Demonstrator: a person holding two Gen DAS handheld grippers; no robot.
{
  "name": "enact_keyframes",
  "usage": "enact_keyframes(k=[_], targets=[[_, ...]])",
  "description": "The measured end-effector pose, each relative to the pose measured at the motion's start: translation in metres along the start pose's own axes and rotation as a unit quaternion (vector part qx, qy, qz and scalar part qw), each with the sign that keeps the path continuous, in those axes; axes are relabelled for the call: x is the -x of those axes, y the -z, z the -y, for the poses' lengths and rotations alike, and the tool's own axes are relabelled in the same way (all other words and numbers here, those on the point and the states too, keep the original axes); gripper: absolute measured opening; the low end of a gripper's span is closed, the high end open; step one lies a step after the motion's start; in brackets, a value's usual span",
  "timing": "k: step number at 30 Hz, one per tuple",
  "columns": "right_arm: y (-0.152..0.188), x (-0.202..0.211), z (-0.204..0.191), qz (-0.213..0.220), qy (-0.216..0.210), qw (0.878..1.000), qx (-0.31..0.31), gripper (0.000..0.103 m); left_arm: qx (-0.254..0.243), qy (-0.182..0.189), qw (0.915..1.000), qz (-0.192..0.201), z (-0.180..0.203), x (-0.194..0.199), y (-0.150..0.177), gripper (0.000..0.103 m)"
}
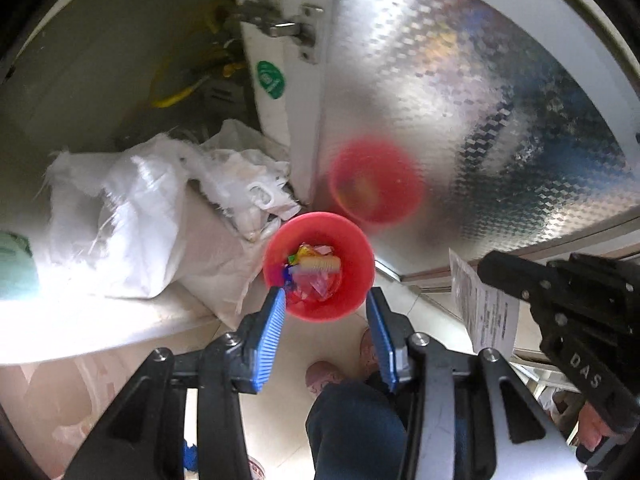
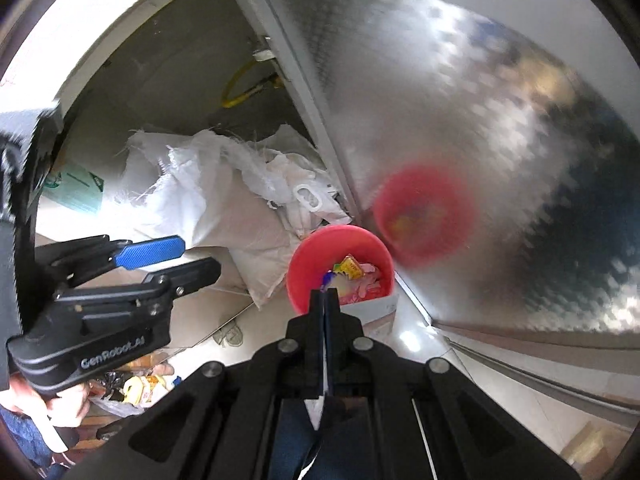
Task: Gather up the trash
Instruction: 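Open the left tool to drop the scrub brush into the red bin, then open the right tool to drop the paper packet into the red bin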
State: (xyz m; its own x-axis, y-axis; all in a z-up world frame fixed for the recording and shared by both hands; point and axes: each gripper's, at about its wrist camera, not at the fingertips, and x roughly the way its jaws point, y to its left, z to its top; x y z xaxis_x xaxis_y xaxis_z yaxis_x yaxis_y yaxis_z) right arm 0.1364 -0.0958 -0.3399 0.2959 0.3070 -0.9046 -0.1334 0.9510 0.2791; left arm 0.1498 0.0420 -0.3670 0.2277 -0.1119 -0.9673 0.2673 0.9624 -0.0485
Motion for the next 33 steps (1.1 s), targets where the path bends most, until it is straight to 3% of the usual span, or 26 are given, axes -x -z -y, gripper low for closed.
enact_keyframes(k=[20,22,23,24,33], targets=[[-0.03,-0.052,-0.043,-0.039,-0.016,0.994,0.099,0.002,0.093,-0.057,0.9941,0.0,-0.061,0.01,0.048,0.04],[-0.031,-0.055,-0.048,-0.032,0.0,0.993,0.109,0.018,0.099,-0.058,0.9934,0.003,-0.064,0.012,0.051,0.04],[-0.031,-0.056,-0.049,-0.029,0.003,0.993,0.111,0.045,0.1,-0.06,0.9931,0.003,-0.065,0.012,0.052,0.04],[-0.031,-0.055,-0.049,-0.025,-0.001,0.994,0.11,0.062,0.101,-0.062,0.993,0.005,-0.066,0.012,0.053,0.04],[-0.028,-0.021,-0.061,-0.02,0.021,0.993,0.11,0.063,0.103,-0.063,0.9927,0.012,-0.063,0.05,0.055,0.04]])
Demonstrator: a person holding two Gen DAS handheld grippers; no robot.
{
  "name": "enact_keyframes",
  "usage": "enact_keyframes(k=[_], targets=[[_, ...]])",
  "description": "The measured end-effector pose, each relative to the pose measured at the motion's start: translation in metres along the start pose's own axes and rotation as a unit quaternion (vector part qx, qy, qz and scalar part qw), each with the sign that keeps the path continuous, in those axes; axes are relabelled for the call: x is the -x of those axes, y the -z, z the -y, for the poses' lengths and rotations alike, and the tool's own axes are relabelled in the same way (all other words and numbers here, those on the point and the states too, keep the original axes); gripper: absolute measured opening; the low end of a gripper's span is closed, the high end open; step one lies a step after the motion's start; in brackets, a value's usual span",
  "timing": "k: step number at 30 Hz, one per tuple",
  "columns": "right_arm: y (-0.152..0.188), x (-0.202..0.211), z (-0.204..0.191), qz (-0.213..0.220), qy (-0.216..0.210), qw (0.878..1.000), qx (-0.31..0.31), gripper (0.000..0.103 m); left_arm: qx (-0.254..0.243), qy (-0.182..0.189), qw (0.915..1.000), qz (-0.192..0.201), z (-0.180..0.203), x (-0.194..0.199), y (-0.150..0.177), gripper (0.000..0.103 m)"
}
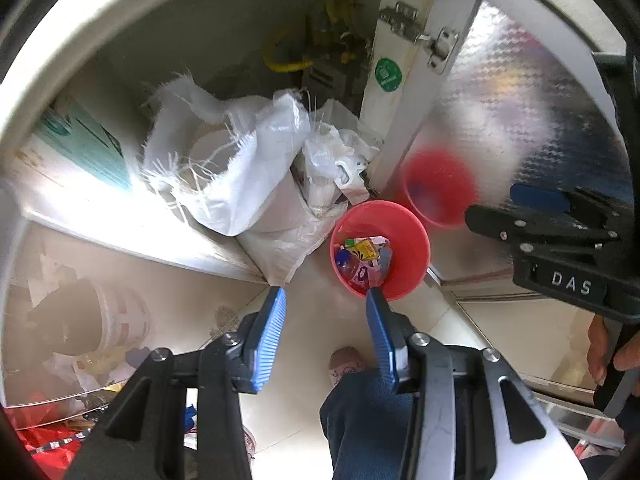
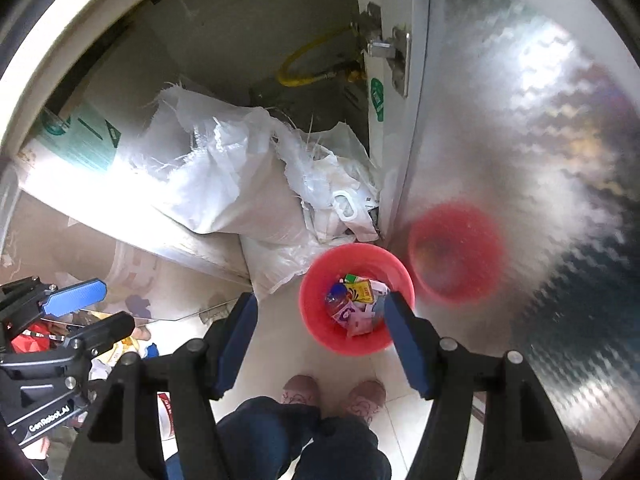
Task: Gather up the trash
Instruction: 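Open the right tool to drop the paper packet into the red bin, then raise both tools out of the cabinet back over the counter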
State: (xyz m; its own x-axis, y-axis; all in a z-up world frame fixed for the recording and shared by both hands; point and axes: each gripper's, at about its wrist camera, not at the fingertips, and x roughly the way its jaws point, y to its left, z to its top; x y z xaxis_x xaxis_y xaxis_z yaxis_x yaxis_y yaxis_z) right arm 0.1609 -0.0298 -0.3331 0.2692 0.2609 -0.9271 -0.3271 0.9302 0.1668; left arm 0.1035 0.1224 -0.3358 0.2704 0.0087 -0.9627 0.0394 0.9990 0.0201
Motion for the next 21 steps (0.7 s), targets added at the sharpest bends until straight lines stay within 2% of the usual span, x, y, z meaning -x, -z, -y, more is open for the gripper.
enact_keyframes(k=[4,13,21], targets=[[0.0,0.034,-0.013,-0.001,-0.002,1.0,0.002,0.063,-0.001,0.006,1.0,0.007,-0.001,0.038,-0.004,0.04],[-0.018,0.131,-0.032,0.036,-0.001,0.999,-0.017,0.063,-0.024,0.003,0.9985,0.049,-0.004,0.133,-0.033,0.04],[-0.033,0.193,-0.038,0.063,0.015,0.997,-0.03,0.063,-0.078,0.002,0.9924,0.094,0.007,0.194,-0.067,0.042]])
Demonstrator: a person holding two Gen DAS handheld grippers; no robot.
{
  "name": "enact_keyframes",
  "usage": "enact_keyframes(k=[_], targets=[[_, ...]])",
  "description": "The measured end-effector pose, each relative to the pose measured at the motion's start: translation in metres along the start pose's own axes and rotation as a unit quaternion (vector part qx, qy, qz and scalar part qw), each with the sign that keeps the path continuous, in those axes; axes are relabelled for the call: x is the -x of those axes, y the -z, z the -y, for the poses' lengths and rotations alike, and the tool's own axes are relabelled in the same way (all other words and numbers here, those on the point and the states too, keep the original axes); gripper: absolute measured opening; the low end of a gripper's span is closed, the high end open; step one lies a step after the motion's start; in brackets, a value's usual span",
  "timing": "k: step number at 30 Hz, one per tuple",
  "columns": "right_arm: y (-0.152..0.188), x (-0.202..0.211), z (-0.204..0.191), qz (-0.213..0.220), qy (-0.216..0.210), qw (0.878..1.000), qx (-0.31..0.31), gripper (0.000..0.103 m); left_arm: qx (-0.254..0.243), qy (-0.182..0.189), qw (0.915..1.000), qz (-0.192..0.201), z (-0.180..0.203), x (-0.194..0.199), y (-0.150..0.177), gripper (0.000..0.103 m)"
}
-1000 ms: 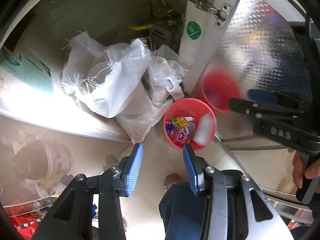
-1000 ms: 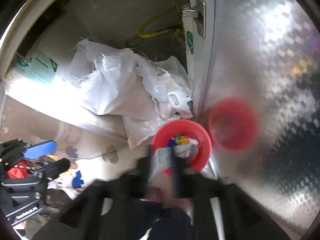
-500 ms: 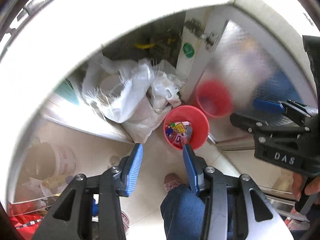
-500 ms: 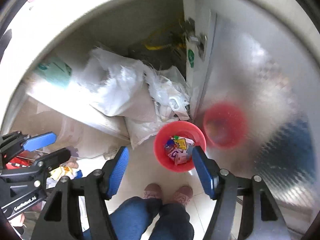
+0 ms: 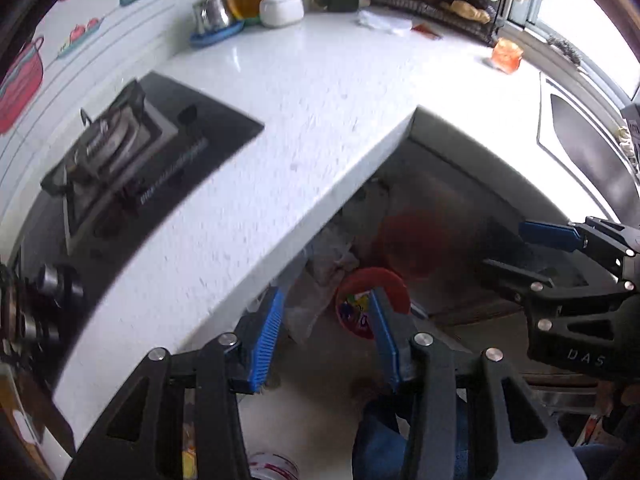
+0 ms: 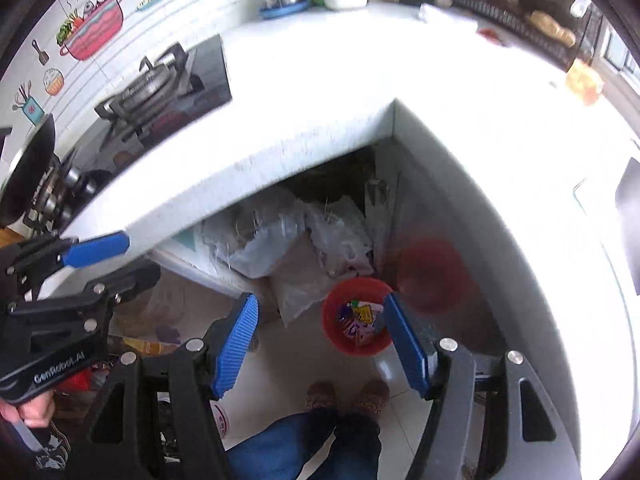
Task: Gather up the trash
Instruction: 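Raise both tools out of the cabinet back over the counter, then move the right tool to the white tissue and close on it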
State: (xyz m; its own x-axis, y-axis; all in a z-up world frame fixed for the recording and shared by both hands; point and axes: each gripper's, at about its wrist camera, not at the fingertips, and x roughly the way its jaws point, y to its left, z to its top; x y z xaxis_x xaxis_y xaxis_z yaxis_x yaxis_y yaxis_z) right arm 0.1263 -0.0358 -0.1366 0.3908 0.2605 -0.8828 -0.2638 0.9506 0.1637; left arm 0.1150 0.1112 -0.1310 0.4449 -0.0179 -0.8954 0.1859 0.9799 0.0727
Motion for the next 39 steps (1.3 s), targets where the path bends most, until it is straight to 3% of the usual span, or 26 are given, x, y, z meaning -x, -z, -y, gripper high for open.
enact_keyframes(k=[12,19,24,28,39], targets=[[-0.044,0.046,0.029,0.038,0.033,0.999,-0.016,0.07,-0.05,0.037,0.9967,0.054,0.031,0.031,-0.075,0.042],[-0.088,0.052,0.07,0.062,0.053,0.996,-0.022,0.076,-0.066,0.046,0.994,0.074,0.049,0.015,-0.127,0.061],[-0.117,0.048,0.097,0.073,0.062,0.995,-0.024,0.077,-0.06,0.038,0.9938,0.086,0.054,-0.001,-0.167,0.064],[-0.138,0.045,0.116,0.075,0.064,0.995,-0.019,0.078,-0.046,0.028,0.9941,0.094,0.052,-0.01,-0.194,0.079],[-0.2,0.031,0.146,0.081,0.077,0.993,-0.025,0.09,-0.034,0.032,0.9935,0.104,0.032,-0.037,-0.279,0.081]])
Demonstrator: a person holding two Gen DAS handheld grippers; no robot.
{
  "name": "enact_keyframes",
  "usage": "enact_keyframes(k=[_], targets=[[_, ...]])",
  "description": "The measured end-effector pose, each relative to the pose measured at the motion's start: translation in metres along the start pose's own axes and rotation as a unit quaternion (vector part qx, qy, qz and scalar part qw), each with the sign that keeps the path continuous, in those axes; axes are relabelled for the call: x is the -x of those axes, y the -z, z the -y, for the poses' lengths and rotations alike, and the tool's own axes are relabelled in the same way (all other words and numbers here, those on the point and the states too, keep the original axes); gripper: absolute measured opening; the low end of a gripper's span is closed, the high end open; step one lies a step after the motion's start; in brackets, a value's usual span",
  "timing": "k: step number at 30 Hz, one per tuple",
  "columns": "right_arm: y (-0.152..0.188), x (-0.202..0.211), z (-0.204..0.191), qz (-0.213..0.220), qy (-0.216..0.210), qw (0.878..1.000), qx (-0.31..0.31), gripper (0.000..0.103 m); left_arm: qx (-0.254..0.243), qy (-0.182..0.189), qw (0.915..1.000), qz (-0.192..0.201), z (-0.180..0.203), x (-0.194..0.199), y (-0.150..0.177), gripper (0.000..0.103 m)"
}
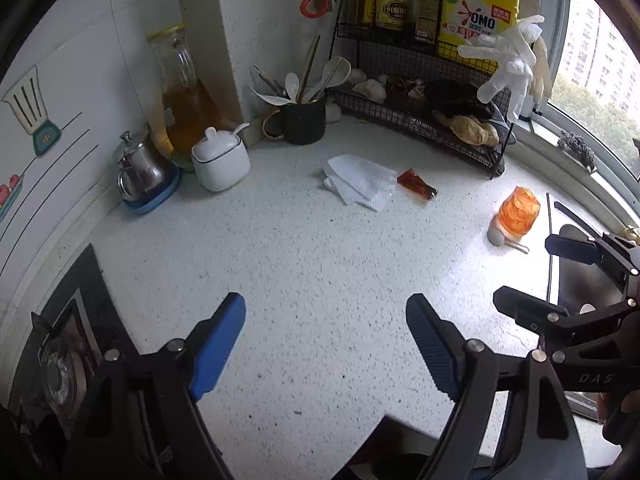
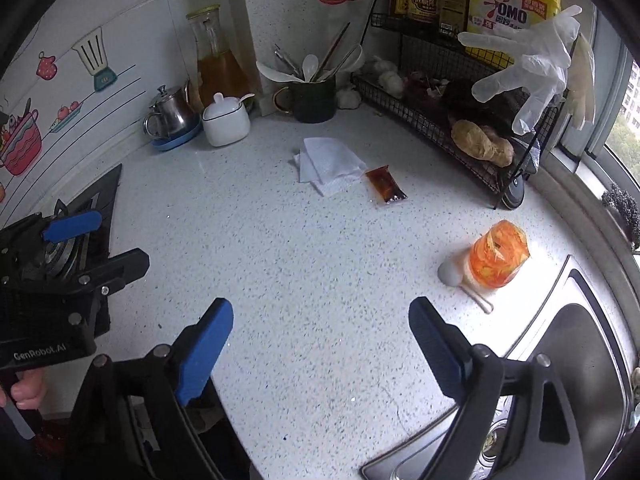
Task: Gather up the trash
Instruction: 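Move the right tool to the white tissue and close on it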
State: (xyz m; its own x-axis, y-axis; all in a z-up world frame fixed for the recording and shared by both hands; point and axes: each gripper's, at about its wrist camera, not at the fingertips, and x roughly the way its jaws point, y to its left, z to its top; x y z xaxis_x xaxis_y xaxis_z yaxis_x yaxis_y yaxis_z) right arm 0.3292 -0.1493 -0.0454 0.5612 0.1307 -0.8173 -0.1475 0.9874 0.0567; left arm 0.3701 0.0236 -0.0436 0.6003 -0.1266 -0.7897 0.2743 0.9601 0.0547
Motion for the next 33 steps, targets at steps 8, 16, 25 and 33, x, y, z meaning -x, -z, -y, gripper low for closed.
enact_keyframes(k=[8,16,25,33], targets=[[-0.046,-0.03,0.002,-0.001,0.006,1.0,-0.012,0.093,-0.018,0.006,0.9998,0.005,-0.023,-0.033,-0.045,0.083],[-0.078,-0.069,0.004,-0.014,0.001,1.0,-0.01,0.093,-0.026,-0.009,0.9995,-0.016,-0.038,-0.072,-0.066,0.091],[-0.109,-0.127,0.006,-0.044,-0.011,0.999,0.024,0.093,-0.01,-0.013,0.9993,-0.033,-0.057,-0.118,-0.083,0.103],[-0.137,-0.186,0.008,-0.084,-0.031,0.995,0.051,0.094,0.005,-0.027,0.9968,-0.075,-0.075,-0.163,-0.091,0.103]])
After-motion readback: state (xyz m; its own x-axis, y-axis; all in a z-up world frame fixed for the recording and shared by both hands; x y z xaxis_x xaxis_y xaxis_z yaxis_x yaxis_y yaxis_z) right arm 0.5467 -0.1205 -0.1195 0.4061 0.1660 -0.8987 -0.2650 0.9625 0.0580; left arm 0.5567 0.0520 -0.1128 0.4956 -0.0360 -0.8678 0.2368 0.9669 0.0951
